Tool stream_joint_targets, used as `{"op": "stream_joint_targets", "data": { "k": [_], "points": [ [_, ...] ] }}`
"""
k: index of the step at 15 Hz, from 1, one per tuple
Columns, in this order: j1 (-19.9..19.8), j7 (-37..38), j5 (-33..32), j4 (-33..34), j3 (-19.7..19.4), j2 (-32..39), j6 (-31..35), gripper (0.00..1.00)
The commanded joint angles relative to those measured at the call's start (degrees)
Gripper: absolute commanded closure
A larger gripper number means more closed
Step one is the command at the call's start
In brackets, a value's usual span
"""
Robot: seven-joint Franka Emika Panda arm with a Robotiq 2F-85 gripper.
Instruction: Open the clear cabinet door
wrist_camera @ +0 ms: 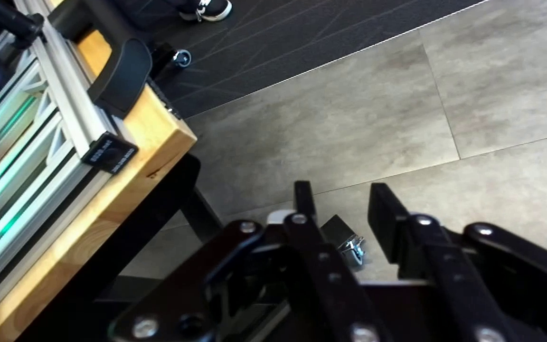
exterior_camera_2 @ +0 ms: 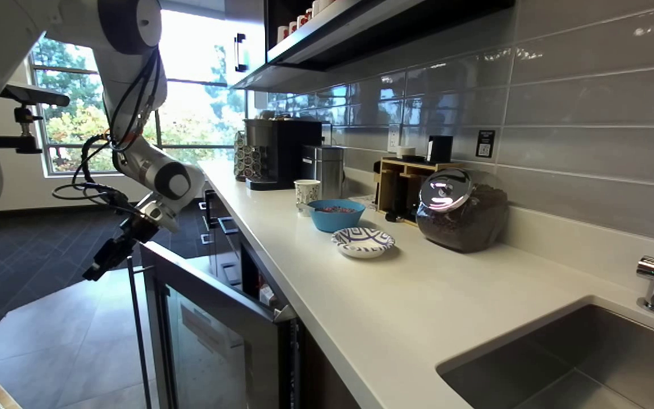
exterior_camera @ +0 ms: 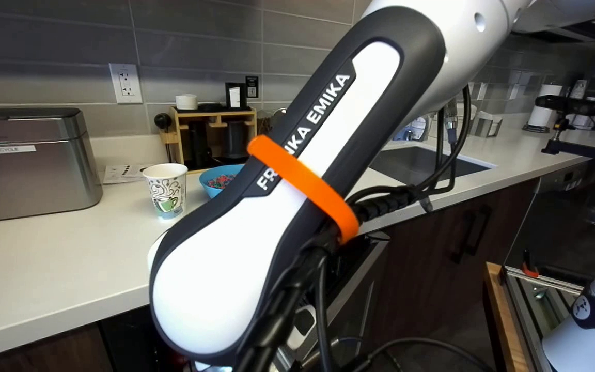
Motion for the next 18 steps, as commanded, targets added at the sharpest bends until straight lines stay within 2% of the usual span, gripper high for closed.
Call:
{"op": "stream_joint_targets", "data": {
  "k": [1, 4, 5, 10, 13, 18],
  "points": [
    [0.1, -0.2, -1.8, -2.6, -2.5, -6.1, 0.4, 0.31],
    [-0.8, 0.3, -1.6, -4.7, -4.2, -11.4, 3.8, 0.06],
    [-0.9, 0.7, -1.9, -5.3, -4.8, -12.9, 5.1, 0.01],
    [-2.1, 0.3, -5.2, -9.6, -6.1, -21.8, 10.4, 0.00],
    [-1.9, 0.5, -13.3, -12.0, -6.1, -27.3, 12.1, 0.00],
    [-2.2, 4.0, -28.3, -14.2, -4.7, -36.6, 10.0, 0.00]
  ]
}}
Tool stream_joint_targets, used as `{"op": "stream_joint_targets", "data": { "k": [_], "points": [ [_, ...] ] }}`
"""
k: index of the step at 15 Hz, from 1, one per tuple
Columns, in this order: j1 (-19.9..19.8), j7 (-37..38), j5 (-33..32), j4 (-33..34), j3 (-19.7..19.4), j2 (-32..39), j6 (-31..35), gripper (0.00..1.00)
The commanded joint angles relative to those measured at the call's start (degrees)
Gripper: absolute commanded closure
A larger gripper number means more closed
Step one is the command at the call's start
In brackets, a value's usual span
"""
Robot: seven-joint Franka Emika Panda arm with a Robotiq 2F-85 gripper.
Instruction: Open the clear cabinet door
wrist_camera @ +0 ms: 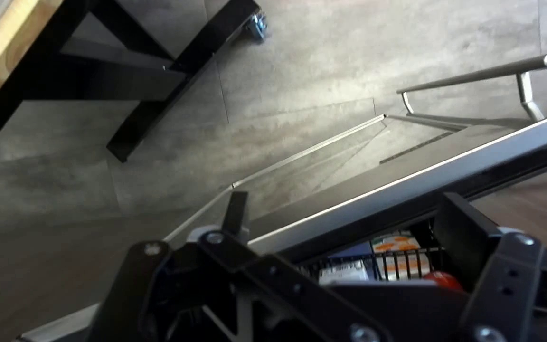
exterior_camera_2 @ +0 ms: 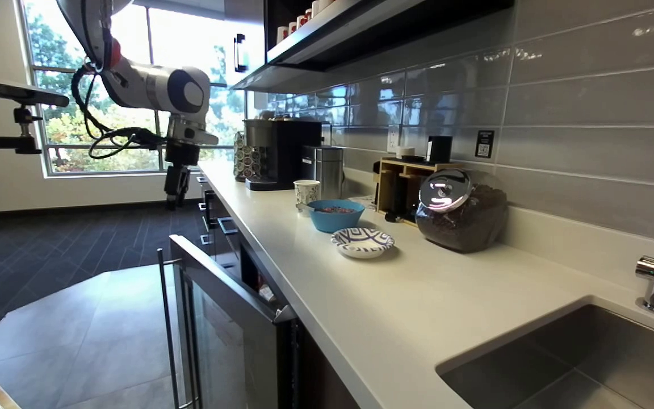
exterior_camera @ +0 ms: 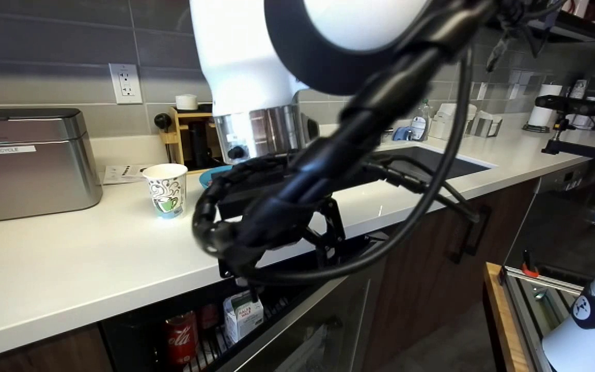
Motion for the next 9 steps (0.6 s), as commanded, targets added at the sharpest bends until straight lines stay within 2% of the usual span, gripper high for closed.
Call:
{"op": "stream_joint_targets", "data": {
  "k": [1, 2, 3, 6, 9],
  "points": [
    [-0.4, 2.8, -9.4, -4.6, 1.7, -8.9, 1.5, 0.00],
    [-0.9, 3.2, -11.1, -5.3, 2.1, -10.6, 3.2, 0.00],
    [-1.6, 1.3, -7.4, -1.3, 2.4, -5.7, 0.2, 0.00],
    [-1.9, 1.8, -9.4, -2.8, 3.1, -9.6, 0.5, 0.00],
    [-2.0, 1.8, -9.6, -3.5, 3.1, -10.0, 0.9, 0.00]
  ]
}}
